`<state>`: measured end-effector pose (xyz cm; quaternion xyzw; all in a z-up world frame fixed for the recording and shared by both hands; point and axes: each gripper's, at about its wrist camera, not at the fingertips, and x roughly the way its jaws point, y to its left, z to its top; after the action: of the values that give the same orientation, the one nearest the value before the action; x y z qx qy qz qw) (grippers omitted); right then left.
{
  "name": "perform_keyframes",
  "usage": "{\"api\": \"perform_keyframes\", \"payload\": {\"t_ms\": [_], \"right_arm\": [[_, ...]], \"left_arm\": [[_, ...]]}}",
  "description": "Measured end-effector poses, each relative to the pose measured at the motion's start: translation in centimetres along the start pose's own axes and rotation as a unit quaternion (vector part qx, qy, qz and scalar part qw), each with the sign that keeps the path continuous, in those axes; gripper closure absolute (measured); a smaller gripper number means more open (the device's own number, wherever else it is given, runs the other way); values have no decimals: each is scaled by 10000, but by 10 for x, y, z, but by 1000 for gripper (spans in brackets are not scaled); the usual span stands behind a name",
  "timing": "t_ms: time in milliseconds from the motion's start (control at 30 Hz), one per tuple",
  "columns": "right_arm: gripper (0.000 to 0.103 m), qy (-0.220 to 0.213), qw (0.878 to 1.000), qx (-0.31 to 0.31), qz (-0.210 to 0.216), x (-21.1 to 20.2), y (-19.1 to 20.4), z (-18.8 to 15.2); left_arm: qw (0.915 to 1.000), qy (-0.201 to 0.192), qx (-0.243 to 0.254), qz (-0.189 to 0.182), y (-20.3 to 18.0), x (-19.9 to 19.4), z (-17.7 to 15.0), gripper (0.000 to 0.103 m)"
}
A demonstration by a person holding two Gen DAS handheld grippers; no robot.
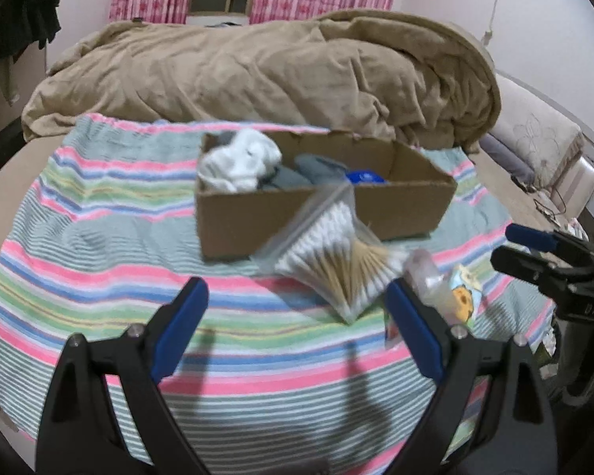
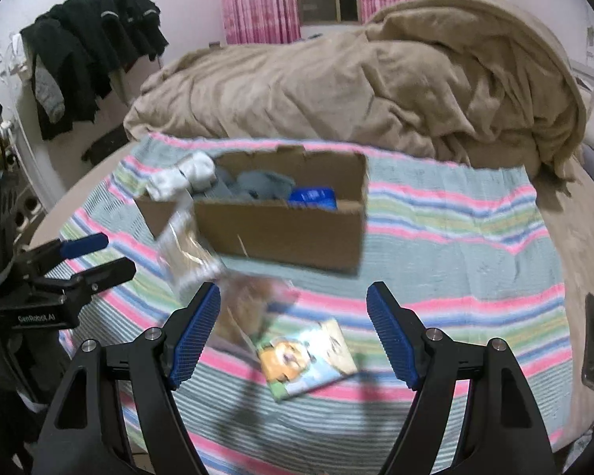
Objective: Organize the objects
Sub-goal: 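Grasp the yellow cartoon tissue pack with the right gripper while the left gripper grasps the cotton swab bag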
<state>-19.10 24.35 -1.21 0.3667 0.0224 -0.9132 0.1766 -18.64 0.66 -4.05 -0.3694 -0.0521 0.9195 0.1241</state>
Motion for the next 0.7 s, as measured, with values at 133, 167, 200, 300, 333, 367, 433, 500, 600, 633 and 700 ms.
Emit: {"api": "perform_keyframes", "payload": {"t_ms": [133,167,200,300,333,367,433,500,600,633,700], "right_arm": [[24,191,9998,-54,-25,7,-9,-14],[24,241,9997,-63,-20,9,-10,-16],[24,311,9995,-83,-11,13,-11,-19],[24,505,9986,-165,3,23,-10,-27],[24,588,9981,-208,17,27,-9,-30],[24,642,9976,-243,28,31,-9,-32],[24,694,9971,-298,8,36,-8,-36],[24,785,9961,-394,-108,43,-5,-41],[24,841,9953,-461,-148,50,-4,-45],[24,856,9952,-448,-161,53,-5,-45],[28,879,9951,-427,-156,56,-7,-47]], "left_arm": [[9999,135,33,-87,-9,10,-4,10],[9998,124,20,-123,-11,12,-4,10],[9999,120,9,-117,-12,14,-3,10],[9997,154,-85,-153,-15,23,-2,10],[9998,169,-93,-104,-15,26,-2,10],[9997,197,-109,-63,-16,29,-1,10],[9997,177,-154,-115,-18,33,2,10],[9998,114,-173,-64,-20,35,5,10],[9997,31,-256,-48,-21,41,10,10],[9995,40,-300,-50,-21,43,12,10],[9992,34,-399,-54,-20,47,15,10]]}}
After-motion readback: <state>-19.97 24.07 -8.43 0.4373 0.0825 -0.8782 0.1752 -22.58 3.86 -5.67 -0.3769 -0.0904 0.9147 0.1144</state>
